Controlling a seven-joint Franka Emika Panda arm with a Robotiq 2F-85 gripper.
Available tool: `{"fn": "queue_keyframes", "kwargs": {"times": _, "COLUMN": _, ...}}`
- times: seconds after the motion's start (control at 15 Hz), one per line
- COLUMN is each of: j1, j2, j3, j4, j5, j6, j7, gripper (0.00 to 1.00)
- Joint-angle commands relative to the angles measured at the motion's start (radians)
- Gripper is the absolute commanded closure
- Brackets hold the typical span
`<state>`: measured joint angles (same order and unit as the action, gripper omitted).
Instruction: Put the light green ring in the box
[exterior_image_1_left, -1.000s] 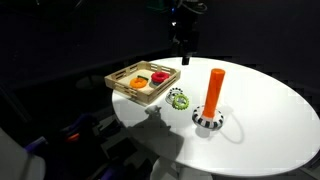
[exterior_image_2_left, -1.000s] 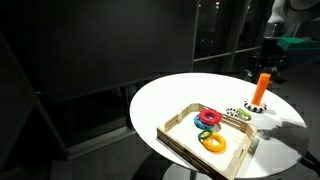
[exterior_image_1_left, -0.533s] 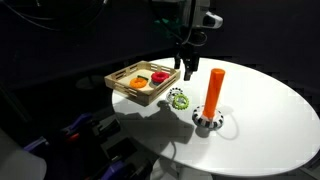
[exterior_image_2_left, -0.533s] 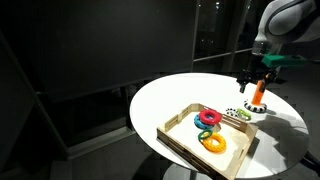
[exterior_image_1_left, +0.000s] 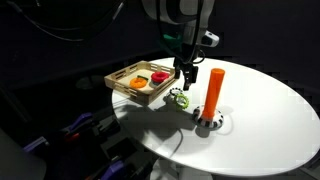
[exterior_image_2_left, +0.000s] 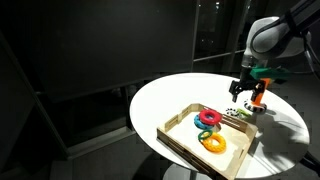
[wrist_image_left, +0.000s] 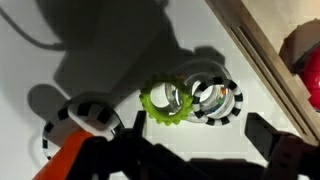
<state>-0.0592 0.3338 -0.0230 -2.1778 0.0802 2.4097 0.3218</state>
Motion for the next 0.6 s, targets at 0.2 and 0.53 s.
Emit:
{"fn": "queue_keyframes", "kwargs": {"times": 0.2, "j1": 0.033, "j2": 0.108, "j3": -0.019, "j4": 0.081, "j5": 0.018, "j6": 0.000, "j7": 0.003, "gripper": 0.00}}
{"fn": "queue_keyframes", "kwargs": {"times": 0.53, "j1": 0.035, "j2": 0.146, "j3": -0.021, "j4": 0.098, "j5": 0.028, "j6": -0.002, "j7": 0.004, "gripper": 0.00}}
